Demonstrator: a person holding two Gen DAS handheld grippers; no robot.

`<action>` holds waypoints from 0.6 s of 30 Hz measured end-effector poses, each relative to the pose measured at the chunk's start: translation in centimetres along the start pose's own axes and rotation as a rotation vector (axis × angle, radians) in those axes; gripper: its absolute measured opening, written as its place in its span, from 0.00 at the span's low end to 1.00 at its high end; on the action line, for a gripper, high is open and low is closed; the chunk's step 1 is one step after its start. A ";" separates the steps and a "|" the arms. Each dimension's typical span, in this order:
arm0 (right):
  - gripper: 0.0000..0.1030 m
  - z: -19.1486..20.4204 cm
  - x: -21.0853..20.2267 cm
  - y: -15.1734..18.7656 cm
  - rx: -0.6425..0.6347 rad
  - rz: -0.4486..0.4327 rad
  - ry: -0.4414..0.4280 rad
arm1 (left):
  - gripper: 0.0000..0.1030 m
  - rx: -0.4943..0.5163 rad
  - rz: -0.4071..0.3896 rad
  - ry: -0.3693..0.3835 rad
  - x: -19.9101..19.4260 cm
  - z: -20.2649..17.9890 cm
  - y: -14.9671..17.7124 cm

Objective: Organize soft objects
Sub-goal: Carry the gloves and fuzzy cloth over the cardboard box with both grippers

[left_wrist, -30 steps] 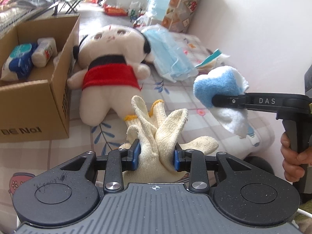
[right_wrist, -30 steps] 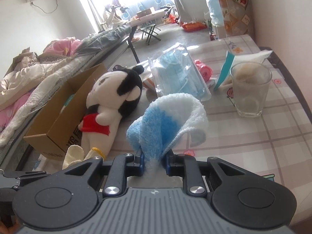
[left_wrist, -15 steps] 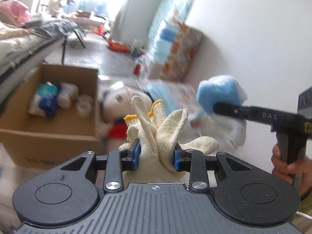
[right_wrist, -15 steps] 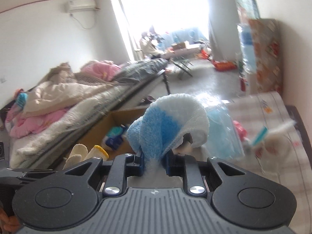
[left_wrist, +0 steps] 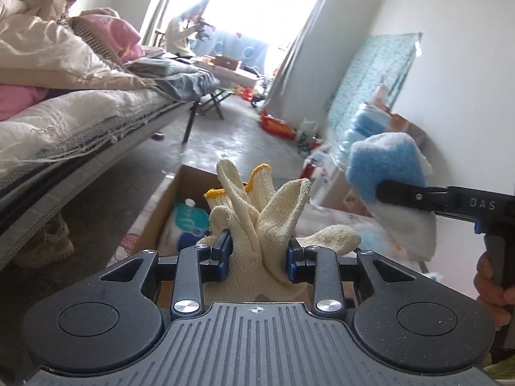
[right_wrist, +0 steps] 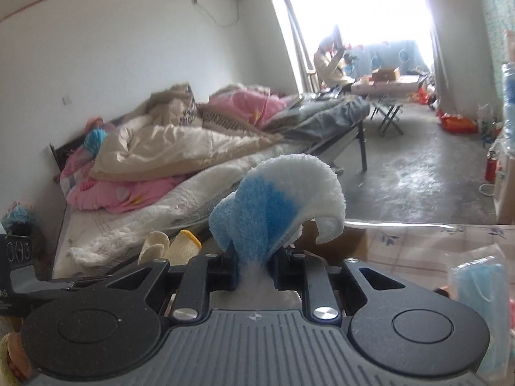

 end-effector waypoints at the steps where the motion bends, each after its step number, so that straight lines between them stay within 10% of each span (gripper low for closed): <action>1: 0.20 0.3 1.6 -0.1 -0.011 0.025 0.008 | 0.30 -0.018 0.006 -0.009 0.4 0.8 -0.2; 18: 0.20 -2.9 22.1 4.0 -0.225 0.450 0.268 | 0.30 -0.106 0.006 -0.029 3.9 5.7 0.2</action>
Point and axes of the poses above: each gripper's, at about its wrist camera, not at the fingertips, and x roughly the way its jaws point, z to its left, y to its underside, the point moved 7 cm from there along x, roughly the way its jaws point, and after that the axes turned 8 degrees about y, right-handed, at the moved point
